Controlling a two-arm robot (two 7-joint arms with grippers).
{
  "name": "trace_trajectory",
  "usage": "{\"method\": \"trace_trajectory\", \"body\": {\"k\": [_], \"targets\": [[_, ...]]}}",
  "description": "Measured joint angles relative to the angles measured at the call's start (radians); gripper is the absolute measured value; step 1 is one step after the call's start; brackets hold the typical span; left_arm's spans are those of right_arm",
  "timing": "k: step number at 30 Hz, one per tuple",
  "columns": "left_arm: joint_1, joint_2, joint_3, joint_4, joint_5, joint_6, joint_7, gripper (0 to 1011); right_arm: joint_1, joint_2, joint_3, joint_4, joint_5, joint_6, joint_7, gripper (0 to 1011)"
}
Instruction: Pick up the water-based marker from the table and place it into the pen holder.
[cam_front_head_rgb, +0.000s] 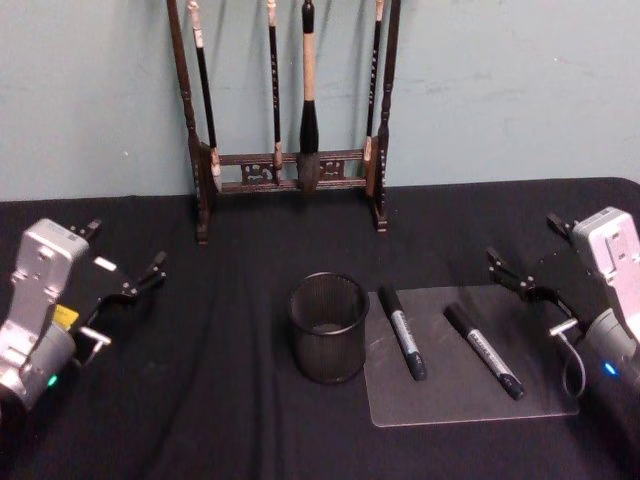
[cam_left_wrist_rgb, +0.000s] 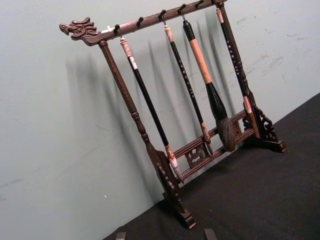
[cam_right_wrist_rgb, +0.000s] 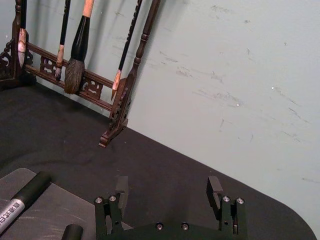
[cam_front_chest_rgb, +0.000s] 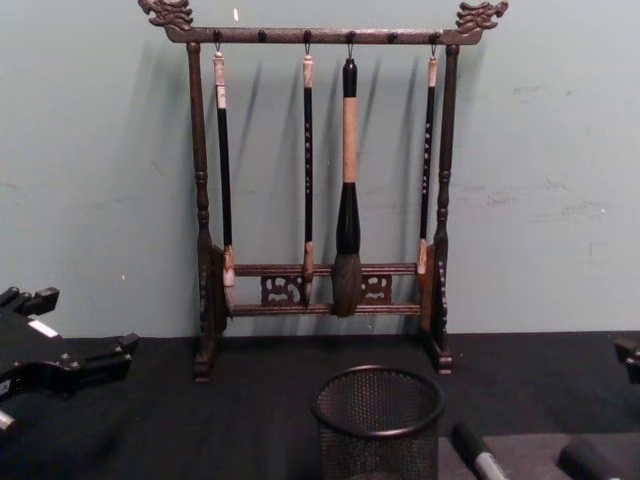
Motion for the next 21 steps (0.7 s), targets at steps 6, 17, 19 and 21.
{"method": "trace_trajectory", "body": {"k": [6, 17, 19, 21], "targets": [[0.000, 0.000, 0.000, 0.000, 0.000, 0.000, 0.000, 1009, 0.000, 0.000, 0.000, 0.000, 0.000, 0.000, 0.000, 1002], [0.000, 0.000, 0.000, 0.000, 0.000, 0.000, 0.000, 1009, 0.000, 0.000, 0.000, 0.000, 0.000, 0.000, 0.000, 1002], [0.000, 0.000, 0.000, 0.000, 0.000, 0.000, 0.000, 1009, 0.000, 0.000, 0.000, 0.000, 0.000, 0.000, 0.000, 1002], [0.000, 0.000, 0.000, 0.000, 0.000, 0.000, 0.000, 1009, 0.000, 0.000, 0.000, 0.000, 0.000, 0.000, 0.000, 1002]]}}
